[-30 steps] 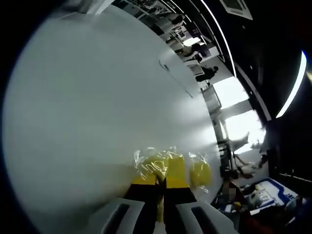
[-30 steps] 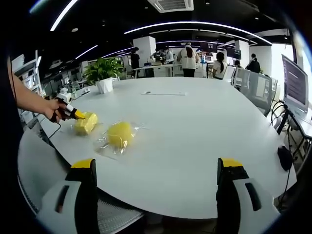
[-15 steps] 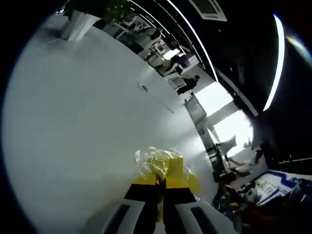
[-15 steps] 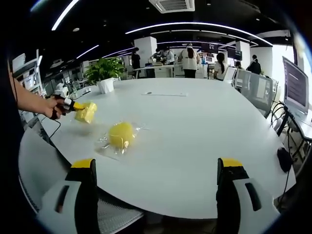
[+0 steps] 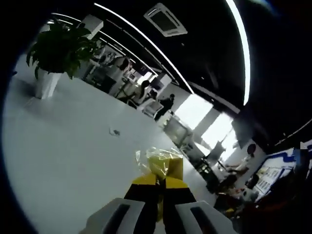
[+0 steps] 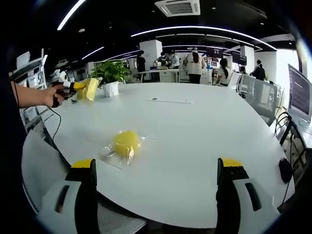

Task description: Compare the silicone blocks by pressing each to a similar depth, holding the contact briefly, and releasing to observe deformation and rebound differences across the visible hardness samples.

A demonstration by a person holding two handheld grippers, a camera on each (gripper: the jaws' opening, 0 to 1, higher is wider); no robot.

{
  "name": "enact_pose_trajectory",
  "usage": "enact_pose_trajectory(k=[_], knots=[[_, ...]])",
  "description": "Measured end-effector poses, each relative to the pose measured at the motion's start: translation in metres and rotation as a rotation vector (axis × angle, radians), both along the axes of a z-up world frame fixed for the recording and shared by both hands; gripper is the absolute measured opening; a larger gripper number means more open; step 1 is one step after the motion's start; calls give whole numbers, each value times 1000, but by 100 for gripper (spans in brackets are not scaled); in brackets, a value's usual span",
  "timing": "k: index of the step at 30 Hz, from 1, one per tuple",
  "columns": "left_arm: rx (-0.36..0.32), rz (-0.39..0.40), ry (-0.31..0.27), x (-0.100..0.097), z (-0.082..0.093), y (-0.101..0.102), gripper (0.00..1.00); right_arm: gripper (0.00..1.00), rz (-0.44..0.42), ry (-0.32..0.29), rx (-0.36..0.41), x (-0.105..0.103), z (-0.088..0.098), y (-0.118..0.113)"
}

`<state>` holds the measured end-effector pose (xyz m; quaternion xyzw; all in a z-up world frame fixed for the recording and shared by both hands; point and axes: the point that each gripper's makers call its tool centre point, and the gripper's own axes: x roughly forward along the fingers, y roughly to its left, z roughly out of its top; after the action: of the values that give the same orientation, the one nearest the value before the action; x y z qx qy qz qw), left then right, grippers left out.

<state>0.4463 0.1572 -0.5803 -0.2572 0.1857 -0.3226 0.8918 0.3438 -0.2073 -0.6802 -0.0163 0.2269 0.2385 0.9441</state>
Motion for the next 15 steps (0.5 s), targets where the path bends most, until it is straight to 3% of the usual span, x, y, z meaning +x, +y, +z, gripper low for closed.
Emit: enact_pose_trajectory(k=[6,15], knots=[[35,-24,-107,-4,37,-4,0,96,23,-40,13,9,20,12],[17,-51,-169,-14,66,-10,0,96,38,-63,64,15,41,31]])
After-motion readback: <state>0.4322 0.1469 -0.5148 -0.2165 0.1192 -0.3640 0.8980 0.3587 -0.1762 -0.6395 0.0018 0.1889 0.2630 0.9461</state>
